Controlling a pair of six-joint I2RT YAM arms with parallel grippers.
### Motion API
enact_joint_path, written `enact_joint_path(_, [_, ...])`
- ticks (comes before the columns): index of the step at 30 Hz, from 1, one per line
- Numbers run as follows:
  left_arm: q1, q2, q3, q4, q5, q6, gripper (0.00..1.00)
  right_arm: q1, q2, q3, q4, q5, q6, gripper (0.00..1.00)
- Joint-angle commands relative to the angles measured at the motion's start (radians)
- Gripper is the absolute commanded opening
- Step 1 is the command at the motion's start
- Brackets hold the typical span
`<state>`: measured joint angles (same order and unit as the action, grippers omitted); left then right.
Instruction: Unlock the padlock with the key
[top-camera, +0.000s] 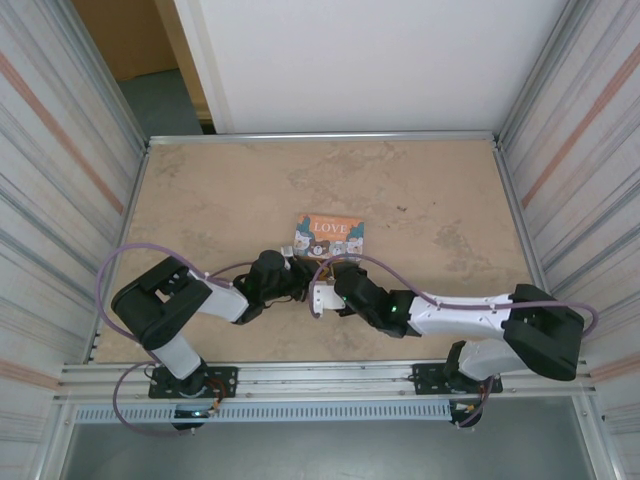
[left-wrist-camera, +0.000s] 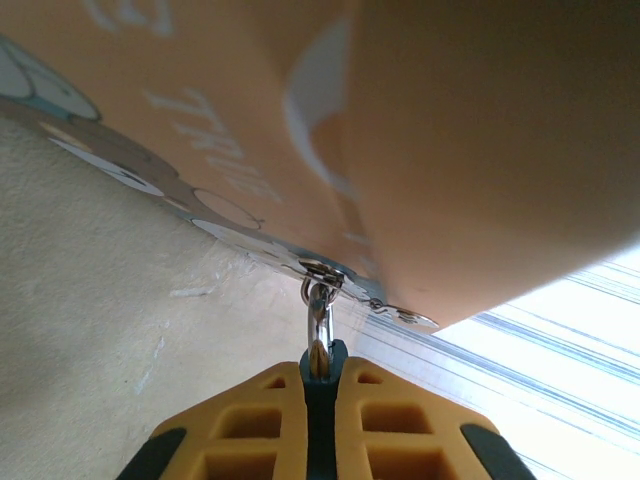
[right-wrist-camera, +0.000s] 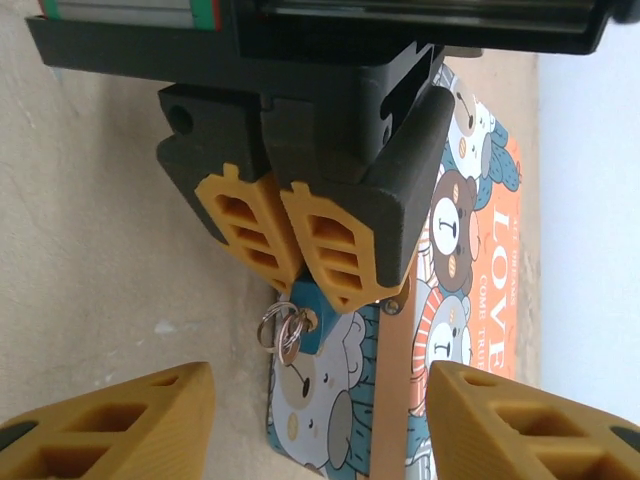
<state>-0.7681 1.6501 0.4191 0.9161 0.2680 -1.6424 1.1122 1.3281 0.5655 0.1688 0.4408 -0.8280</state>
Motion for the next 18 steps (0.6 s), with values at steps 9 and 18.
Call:
enact_joint_path(9, [-0.011,-0.035,0.033,0.023,0.010,0.017,0.00,-0.041,0.052,-0.019,0.065,-0.070,0.049,0.42])
enact_joint_path(18, [-0.012,-0.036,0.032,0.021,0.009,0.017,0.00,-0.044,0.100,-0.017,0.093,-0.059,0.075,0.31])
